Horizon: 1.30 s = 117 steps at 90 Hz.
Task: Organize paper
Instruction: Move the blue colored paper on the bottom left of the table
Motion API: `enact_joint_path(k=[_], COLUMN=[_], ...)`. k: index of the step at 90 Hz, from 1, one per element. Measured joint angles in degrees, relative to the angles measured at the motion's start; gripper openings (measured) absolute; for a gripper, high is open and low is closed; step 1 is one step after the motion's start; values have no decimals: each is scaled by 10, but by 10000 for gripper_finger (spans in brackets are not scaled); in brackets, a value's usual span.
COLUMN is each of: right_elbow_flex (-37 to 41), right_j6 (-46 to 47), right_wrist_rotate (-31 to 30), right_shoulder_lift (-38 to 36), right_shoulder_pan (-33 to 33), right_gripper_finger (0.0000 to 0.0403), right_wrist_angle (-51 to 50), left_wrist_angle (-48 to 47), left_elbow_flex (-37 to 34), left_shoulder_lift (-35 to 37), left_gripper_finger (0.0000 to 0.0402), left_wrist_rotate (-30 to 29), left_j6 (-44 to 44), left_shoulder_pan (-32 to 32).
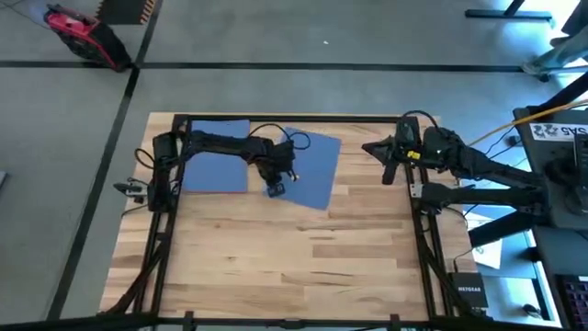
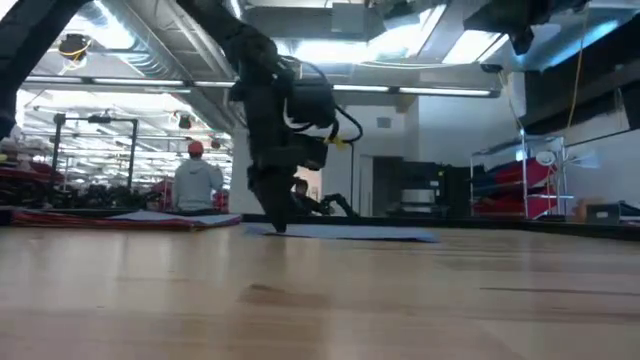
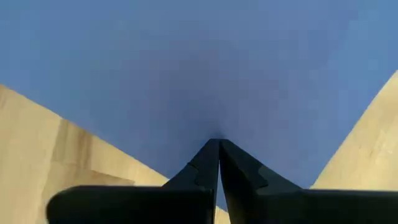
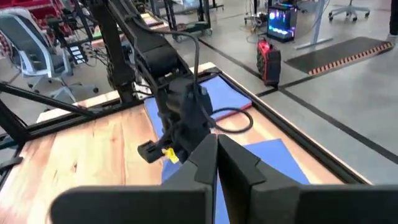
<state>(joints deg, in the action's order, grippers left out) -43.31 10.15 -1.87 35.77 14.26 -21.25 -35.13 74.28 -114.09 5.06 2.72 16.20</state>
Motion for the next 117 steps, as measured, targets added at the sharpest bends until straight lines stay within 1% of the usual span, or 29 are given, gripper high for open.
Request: enact_joint_path(k=[30,44,58,70,87,101,107,117], right_elbow_flex=[0,0,0,0,0,0,0,0], right_j6=[0,4,16,14,1,-1,0,-1], right_wrist_rotate=[0,0,2,23,33,78,99,117], right_shoulder_lift=[0,0,19,44,61,74,85,113], right_shoulder_pan=[0,0,0,0,0,0,0,0], right_gripper_finger=[0,1,13,18,19,18,13,2], right_wrist_angle=[0,-2,-14,-19,-12,-3,3,4], left_wrist_angle=[162,188,201,254,328,349,358,393], left_elbow_flex=[-2,-1,8,9,10,11,11,10], left_shoulder_lift=[-8,-14,-5,23,74,117,130,150], left_gripper_finger=[0,0,0,0,0,0,0,0], left_wrist_rotate=[8,17,63,98,114,118,122,137], left_j6=[71,96,125,147,153,153,146,141], left_shoulder_pan=[-9,-9,-9,-10,-8,-5,-5,-5])
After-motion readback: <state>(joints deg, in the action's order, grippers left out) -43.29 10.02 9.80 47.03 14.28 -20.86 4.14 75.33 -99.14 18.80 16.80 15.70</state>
